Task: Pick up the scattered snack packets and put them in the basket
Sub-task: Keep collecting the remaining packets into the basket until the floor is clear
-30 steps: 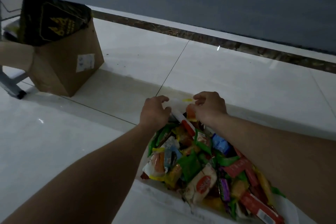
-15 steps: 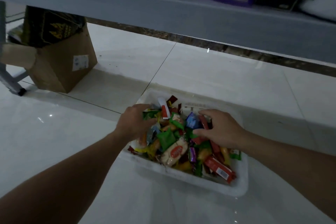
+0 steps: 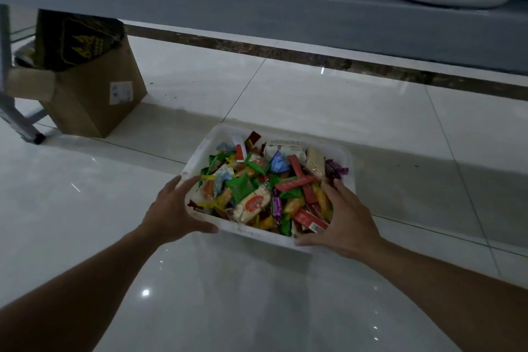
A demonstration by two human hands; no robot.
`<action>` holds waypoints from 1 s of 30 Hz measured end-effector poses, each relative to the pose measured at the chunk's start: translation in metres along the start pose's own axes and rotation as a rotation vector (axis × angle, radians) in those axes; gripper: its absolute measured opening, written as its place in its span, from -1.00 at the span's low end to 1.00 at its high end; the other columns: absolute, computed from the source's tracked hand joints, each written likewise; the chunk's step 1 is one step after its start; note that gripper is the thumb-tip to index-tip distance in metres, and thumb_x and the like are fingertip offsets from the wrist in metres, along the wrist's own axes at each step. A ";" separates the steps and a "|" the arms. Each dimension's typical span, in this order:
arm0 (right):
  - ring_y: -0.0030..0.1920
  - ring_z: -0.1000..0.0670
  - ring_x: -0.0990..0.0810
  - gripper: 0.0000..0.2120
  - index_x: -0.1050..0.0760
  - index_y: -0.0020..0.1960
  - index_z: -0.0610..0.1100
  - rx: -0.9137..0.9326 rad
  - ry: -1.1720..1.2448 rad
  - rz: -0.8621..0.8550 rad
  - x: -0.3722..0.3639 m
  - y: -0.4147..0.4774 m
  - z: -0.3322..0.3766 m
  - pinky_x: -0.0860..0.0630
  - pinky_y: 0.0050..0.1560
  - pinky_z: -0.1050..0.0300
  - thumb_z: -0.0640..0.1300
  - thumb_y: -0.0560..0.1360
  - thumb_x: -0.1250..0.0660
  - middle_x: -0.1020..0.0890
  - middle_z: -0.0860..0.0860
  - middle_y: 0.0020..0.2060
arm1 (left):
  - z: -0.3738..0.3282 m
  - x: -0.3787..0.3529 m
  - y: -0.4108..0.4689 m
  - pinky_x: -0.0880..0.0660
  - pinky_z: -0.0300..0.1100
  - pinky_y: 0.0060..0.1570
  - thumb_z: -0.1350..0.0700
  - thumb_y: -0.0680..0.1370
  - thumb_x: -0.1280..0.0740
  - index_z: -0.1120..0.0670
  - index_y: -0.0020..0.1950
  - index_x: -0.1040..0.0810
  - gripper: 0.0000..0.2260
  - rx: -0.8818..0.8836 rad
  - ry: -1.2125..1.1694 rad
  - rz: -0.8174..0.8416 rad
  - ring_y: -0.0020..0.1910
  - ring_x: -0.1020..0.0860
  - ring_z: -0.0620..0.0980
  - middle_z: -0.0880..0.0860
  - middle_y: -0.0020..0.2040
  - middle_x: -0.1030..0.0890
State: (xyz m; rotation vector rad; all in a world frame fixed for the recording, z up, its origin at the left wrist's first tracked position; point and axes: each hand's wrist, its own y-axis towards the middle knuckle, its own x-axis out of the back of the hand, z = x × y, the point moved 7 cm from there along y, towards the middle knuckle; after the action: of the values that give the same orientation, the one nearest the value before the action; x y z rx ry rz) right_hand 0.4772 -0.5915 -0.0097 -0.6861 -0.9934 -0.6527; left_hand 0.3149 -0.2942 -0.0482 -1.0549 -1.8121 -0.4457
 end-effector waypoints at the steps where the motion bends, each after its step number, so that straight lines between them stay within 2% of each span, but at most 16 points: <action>1: 0.55 -0.02 0.06 0.35 0.14 0.57 0.05 -0.005 -0.006 0.007 -0.002 -0.001 -0.003 -0.07 0.50 -0.13 0.55 0.00 -0.41 0.14 0.04 0.56 | 0.003 -0.004 0.001 -0.45 0.22 0.20 -0.56 -0.14 -0.37 -0.20 0.46 -0.23 0.20 0.001 -0.004 -0.002 0.38 -0.28 0.11 0.03 0.45 -0.27; 4: 0.55 -0.03 0.19 0.43 0.24 0.55 0.07 -0.017 -0.012 0.037 -0.013 -0.004 -0.011 -0.03 0.50 -0.21 0.55 -0.06 -0.42 0.24 0.03 0.55 | 0.008 -0.011 0.004 -0.52 0.19 0.13 -0.56 -0.15 -0.37 -0.18 0.46 -0.25 0.21 0.000 -0.034 -0.013 0.30 -0.36 0.13 0.06 0.37 -0.35; 9: 0.52 -0.03 0.36 0.45 0.34 0.55 -0.01 -0.055 0.059 0.069 -0.032 -0.006 -0.022 0.00 0.53 -0.12 0.38 0.03 -0.55 0.38 0.02 0.51 | 0.005 -0.013 0.009 -0.50 0.22 0.14 -0.52 -0.14 -0.40 -0.18 0.44 -0.28 0.17 -0.033 -0.080 0.001 0.24 -0.36 0.16 0.05 0.26 -0.35; 16: 0.53 -0.02 0.31 0.47 0.33 0.55 -0.10 -0.059 0.071 0.032 -0.031 0.009 -0.028 0.03 0.52 -0.03 0.37 0.03 -0.56 0.32 0.01 0.53 | 0.006 -0.014 0.030 -0.44 0.25 0.20 -0.54 -0.16 -0.39 -0.19 0.46 -0.24 0.21 -0.026 -0.058 0.023 0.30 -0.32 0.23 0.13 0.35 -0.31; 20: 0.53 -0.04 0.30 0.48 0.33 0.55 -0.12 -0.065 0.050 0.045 -0.026 0.024 -0.030 0.01 0.53 -0.06 0.39 0.02 -0.55 0.30 -0.02 0.54 | 0.000 -0.012 0.048 -0.45 0.24 0.21 -0.55 -0.19 -0.39 -0.22 0.45 -0.25 0.22 -0.009 -0.045 0.044 0.33 -0.31 0.22 0.11 0.38 -0.29; 24: 0.55 -0.07 0.21 0.50 0.25 0.56 -0.11 -0.069 0.026 0.042 -0.018 0.046 -0.032 -0.04 0.52 -0.08 0.42 -0.05 -0.54 0.20 -0.03 0.56 | -0.004 -0.013 0.070 -0.44 0.24 0.22 -0.55 -0.20 -0.39 -0.25 0.43 -0.26 0.20 -0.001 -0.033 0.068 0.37 -0.28 0.24 0.14 0.41 -0.27; 28: 0.55 -0.07 0.13 0.48 0.16 0.56 -0.10 -0.080 -0.002 0.031 -0.008 0.071 -0.037 -0.13 0.50 -0.08 0.42 -0.08 -0.55 0.09 -0.02 0.56 | -0.018 -0.008 0.092 -0.38 0.22 0.28 -0.43 -0.13 -0.46 -0.20 0.46 -0.29 0.16 0.009 -0.029 0.072 0.35 -0.27 0.21 0.10 0.31 -0.31; 30: 0.55 -0.07 0.11 0.48 0.15 0.56 -0.10 -0.078 -0.015 0.038 -0.004 0.084 -0.039 -0.13 0.50 -0.08 0.44 -0.09 -0.53 0.07 -0.02 0.56 | -0.025 -0.006 0.103 -0.36 0.21 0.31 -0.39 -0.09 -0.50 -0.20 0.47 -0.28 0.13 0.004 -0.028 0.060 0.38 -0.24 0.24 0.12 0.36 -0.28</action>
State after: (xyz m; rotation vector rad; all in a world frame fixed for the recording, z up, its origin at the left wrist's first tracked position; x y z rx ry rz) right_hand 0.5591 -0.5690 -0.0462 -0.7779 -0.9707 -0.6565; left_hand 0.4140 -0.2560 -0.0560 -1.1147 -1.7995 -0.3926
